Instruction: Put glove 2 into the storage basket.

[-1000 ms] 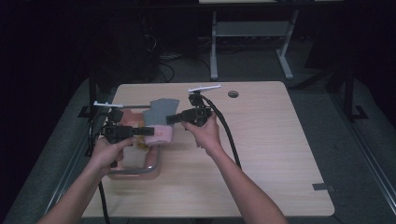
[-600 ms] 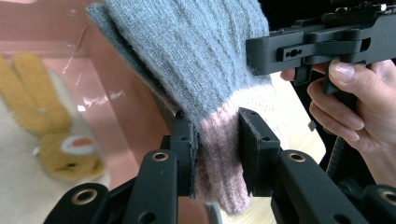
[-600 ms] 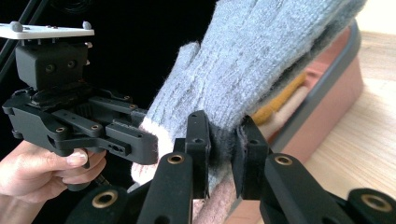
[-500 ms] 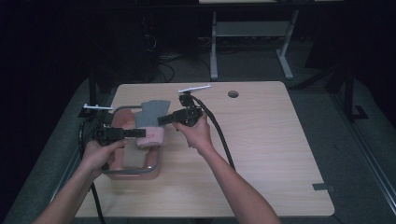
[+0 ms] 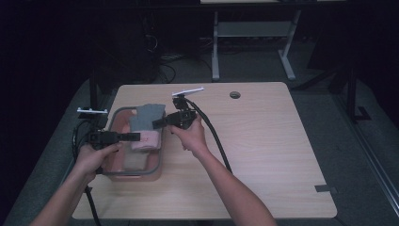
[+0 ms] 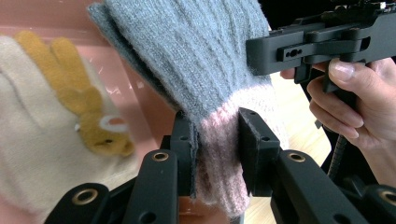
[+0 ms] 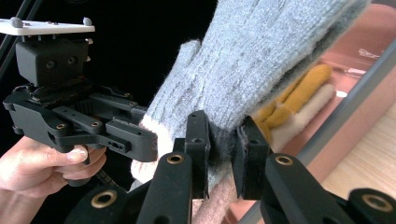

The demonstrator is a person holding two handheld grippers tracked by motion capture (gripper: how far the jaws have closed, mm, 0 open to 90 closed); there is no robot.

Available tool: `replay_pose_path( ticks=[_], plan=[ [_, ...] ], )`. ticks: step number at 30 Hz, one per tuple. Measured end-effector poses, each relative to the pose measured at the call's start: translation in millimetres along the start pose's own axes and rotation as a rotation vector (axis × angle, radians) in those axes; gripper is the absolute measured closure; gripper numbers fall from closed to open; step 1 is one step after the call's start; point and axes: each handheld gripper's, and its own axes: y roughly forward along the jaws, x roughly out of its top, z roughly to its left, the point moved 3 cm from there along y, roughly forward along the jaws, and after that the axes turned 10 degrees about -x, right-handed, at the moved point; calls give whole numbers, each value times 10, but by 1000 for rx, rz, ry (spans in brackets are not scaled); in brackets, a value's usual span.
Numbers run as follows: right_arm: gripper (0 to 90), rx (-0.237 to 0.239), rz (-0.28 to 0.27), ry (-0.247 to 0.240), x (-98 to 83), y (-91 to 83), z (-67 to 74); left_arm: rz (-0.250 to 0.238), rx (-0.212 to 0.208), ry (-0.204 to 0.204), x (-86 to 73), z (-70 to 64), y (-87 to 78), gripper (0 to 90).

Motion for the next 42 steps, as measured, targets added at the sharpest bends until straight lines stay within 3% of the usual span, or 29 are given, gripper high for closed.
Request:
replay_pose_path(
  ticks=[22,33,42],
  plan=[
    [751,1,34,-9,-15,212,46,13,16,-7,-70,145,-132,703],
    [736,-12,48,-4,-26,260,15,6,24,-35,-137,254,-189,706],
    [734,-20,49,-14,-27,252,-4,46,80,-66,-245,448,-119,709]
  ],
)
